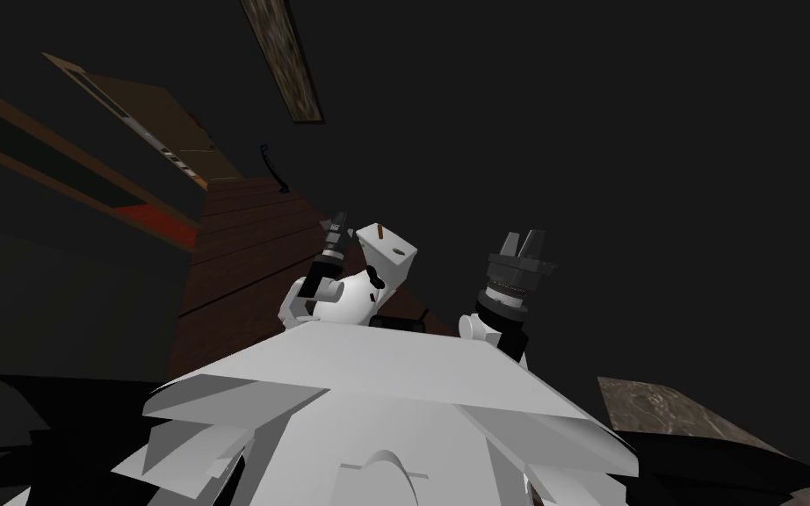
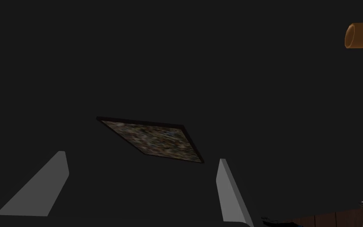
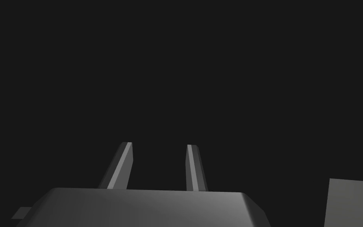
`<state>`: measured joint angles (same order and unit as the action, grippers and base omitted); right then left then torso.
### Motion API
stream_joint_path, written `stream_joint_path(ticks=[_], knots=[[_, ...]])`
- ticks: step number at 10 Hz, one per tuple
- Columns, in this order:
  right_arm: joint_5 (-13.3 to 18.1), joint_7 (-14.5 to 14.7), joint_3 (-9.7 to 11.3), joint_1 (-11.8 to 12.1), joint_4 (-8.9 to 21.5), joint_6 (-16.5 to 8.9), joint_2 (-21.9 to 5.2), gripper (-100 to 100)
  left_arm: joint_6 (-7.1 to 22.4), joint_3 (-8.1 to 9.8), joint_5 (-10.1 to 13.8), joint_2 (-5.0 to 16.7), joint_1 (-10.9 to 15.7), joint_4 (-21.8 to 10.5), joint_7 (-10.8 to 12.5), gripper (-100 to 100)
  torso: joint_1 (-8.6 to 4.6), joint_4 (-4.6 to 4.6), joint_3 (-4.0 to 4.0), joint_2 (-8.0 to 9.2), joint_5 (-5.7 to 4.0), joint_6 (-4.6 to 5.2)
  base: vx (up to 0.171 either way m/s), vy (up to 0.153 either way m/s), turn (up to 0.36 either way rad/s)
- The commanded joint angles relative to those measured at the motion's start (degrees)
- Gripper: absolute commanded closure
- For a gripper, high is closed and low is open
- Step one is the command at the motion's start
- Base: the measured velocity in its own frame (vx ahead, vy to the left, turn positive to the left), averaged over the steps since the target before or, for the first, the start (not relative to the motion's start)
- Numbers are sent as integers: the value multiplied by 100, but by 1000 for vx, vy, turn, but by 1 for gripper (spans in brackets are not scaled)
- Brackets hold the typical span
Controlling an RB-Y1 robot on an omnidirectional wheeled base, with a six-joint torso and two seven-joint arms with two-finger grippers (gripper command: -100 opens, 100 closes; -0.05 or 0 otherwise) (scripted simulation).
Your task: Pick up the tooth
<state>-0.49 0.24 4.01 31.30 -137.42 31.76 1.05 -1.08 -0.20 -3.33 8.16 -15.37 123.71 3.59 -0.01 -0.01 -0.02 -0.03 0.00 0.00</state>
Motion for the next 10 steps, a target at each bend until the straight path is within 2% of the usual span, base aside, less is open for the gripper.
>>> stream_joint_path(ticks=[1,2,3,4,5,6,7,8,10], knots=[[0,0,0,0,0,0,0,0,286,-12,29,48,235,-85,54,-100,0,0,0,0,0,0,6,-6,19],[0,0,0,0,0,0,0,0,450,-12,29,48,235,-85,54,-100,-1,0,0,-1,0,0,5,-6,18],[0,0,0,0,0,0,0,0,488,-12,29,48,235,-85,54,-100,-1,0,0,0,0,0,0,0,0],[0,0,0,0,0,0,0,0,717,-34,45,68,443,-173,90,-100,0,1,1,2,0,0,7,-8,24],[0,0,0,0,0,0,0,0,860,-34,45,68,443,-173,90,-100,-2,0,0,-1,-1,0,3,-4,12],[0,0,0,0,0,0,0,0,1062,-56,63,85,658,-271,125,-100,-1,0,0,1,0,0,6,-6,20],[0,0,0,0,0,0,0,0,1213,-56,63,85,658,-271,125,-100,-2,0,0,-1,0,0,8,-9,28],[0,0,0,0,0,0,0,0,1377,-76,82,99,878,-379,158,-100,-3,0,0,0,-1,-1,9,-10,32],[0,0,0,0,0,0,0,0,1643,-76,82,99,878,-379,158,-100,0,0,0,1,0,0,-4,5,-14]])
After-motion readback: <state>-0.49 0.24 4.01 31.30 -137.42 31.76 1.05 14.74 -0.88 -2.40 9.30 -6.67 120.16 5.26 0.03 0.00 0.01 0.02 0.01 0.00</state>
